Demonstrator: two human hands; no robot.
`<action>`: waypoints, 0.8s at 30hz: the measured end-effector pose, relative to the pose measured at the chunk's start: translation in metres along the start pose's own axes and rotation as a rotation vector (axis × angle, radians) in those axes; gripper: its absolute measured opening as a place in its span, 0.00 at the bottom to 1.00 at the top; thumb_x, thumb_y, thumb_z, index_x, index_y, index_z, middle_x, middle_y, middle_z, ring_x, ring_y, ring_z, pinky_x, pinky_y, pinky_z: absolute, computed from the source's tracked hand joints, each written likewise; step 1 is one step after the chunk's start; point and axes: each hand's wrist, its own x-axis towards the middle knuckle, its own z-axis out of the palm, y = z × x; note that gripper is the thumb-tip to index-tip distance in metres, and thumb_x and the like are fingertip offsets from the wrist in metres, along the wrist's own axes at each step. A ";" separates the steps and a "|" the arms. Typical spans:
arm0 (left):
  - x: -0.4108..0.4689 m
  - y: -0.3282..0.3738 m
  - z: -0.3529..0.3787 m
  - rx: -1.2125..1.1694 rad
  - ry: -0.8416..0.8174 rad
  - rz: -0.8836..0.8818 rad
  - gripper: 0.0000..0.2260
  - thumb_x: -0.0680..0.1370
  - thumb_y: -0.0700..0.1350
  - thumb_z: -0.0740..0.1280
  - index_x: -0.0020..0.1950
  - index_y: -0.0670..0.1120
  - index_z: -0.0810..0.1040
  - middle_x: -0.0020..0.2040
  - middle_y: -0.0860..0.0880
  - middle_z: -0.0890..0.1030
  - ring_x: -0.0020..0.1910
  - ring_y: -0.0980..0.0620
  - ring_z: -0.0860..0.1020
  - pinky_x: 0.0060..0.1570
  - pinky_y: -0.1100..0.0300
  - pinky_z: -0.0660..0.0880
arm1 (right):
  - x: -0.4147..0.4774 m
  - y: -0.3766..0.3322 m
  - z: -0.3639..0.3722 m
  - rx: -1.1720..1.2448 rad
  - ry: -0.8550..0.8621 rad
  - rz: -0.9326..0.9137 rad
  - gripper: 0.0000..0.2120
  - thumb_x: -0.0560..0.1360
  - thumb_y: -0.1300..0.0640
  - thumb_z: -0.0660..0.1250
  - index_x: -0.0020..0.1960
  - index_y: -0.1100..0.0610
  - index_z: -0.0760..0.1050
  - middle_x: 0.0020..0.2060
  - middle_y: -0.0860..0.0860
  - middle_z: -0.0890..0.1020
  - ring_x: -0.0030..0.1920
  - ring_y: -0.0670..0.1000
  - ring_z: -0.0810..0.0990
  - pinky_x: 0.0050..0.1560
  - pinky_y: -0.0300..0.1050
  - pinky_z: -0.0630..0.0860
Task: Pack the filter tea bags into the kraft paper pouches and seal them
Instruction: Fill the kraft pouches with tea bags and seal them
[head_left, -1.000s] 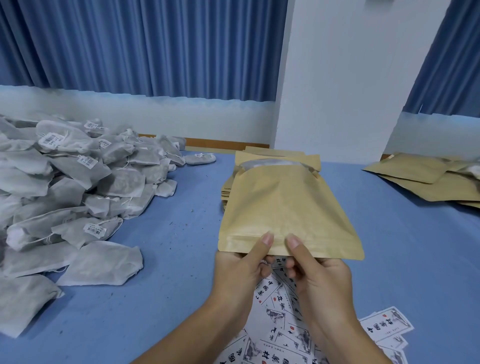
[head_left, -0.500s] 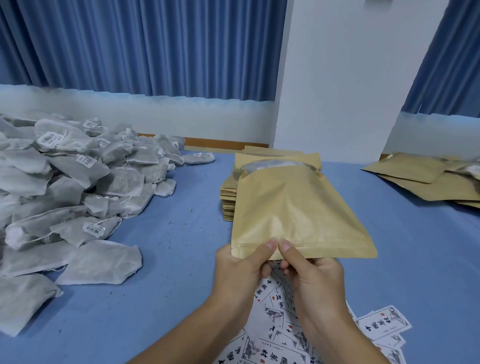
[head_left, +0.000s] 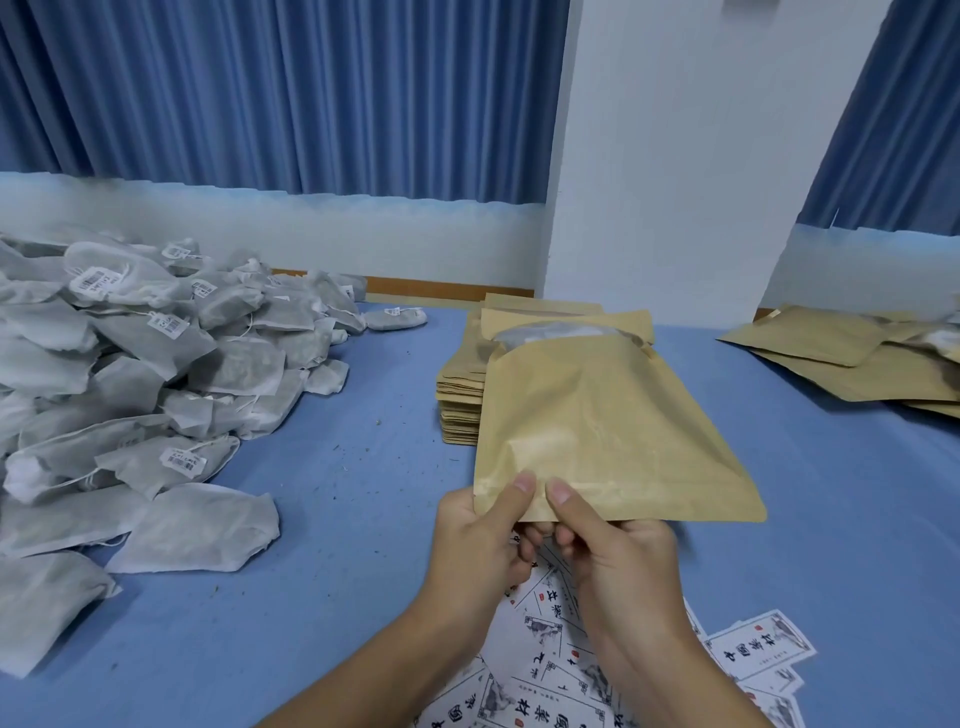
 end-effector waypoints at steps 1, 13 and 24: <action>0.000 0.001 0.000 -0.009 -0.001 -0.006 0.14 0.79 0.51 0.70 0.35 0.47 0.82 0.33 0.39 0.78 0.28 0.50 0.69 0.24 0.64 0.60 | 0.000 -0.001 -0.001 0.006 -0.008 0.003 0.09 0.72 0.64 0.73 0.38 0.67 0.75 0.27 0.57 0.71 0.30 0.56 0.73 0.38 0.51 0.75; 0.011 0.007 0.007 0.239 0.021 0.031 0.25 0.86 0.53 0.54 0.41 0.36 0.75 0.26 0.43 0.72 0.22 0.49 0.66 0.24 0.59 0.61 | 0.021 -0.011 -0.022 -0.075 0.144 -0.008 0.05 0.82 0.61 0.63 0.56 0.62 0.75 0.31 0.55 0.81 0.26 0.50 0.73 0.25 0.44 0.67; 0.056 0.007 0.104 0.169 -0.211 -0.073 0.03 0.83 0.39 0.62 0.50 0.41 0.73 0.29 0.47 0.77 0.22 0.54 0.70 0.22 0.63 0.68 | 0.055 -0.056 -0.075 0.172 0.407 -0.131 0.06 0.81 0.68 0.61 0.48 0.60 0.73 0.30 0.51 0.76 0.24 0.47 0.74 0.27 0.38 0.74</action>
